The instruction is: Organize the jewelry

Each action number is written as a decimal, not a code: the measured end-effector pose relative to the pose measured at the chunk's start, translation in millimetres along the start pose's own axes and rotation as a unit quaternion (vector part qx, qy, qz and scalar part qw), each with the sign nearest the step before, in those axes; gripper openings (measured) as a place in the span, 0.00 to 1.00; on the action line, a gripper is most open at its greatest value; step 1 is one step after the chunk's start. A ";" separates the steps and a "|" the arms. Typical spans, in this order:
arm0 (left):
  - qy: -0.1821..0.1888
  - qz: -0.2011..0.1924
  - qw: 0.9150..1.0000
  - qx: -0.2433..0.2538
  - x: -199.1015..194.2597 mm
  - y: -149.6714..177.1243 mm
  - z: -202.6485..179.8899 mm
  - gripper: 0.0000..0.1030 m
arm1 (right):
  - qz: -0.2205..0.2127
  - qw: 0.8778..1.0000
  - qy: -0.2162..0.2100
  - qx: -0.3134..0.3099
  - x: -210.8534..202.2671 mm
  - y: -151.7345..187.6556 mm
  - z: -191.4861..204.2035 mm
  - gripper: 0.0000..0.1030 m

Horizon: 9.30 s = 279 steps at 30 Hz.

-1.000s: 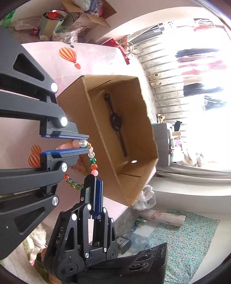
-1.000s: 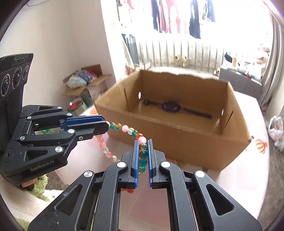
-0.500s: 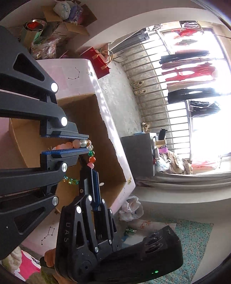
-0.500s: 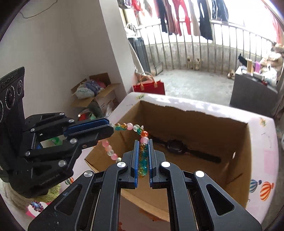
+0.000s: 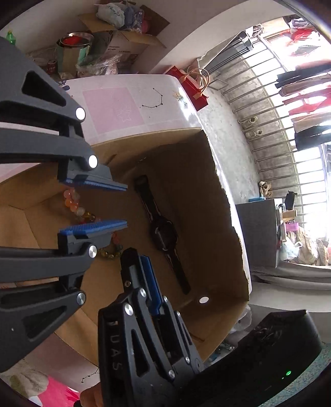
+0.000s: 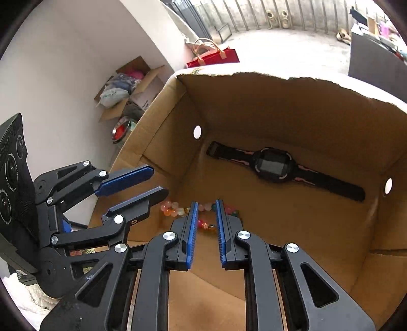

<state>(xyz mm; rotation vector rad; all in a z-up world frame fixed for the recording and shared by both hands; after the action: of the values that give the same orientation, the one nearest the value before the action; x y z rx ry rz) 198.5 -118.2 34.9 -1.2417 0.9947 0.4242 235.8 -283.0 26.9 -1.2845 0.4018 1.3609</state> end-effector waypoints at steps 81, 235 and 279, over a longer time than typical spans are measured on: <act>0.022 0.040 0.994 -0.097 -11.0 148.7 -16.3 0.72 | -0.055 0.981 0.178 0.045 -103.5 180.1 24.0 0.77; 0.140 0.001 0.990 0.020 15.8 122.2 -119.5 0.02 | -0.112 0.970 0.202 0.080 -64.3 207.5 1.9 0.47; 0.160 0.010 0.987 0.003 10.3 148.8 -106.0 0.03 | -0.073 0.965 0.247 0.040 -33.5 186.6 4.4 0.01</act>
<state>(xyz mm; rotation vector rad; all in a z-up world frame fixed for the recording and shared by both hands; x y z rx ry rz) 51.1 -170.8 -59.9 -1.3211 1.2794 0.2399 64.9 -347.3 -24.3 -1.5504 0.6811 0.8802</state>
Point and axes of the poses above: each gripper's, at about its wrist camera, not at the fingertips, and x roughly the way its jaws point, z to its left, y to its underside, the point moved 2 cm from there along x, roughly the way its jaws point, and after that the axes turned 11 degrees about -x, right-handed, at the moved point
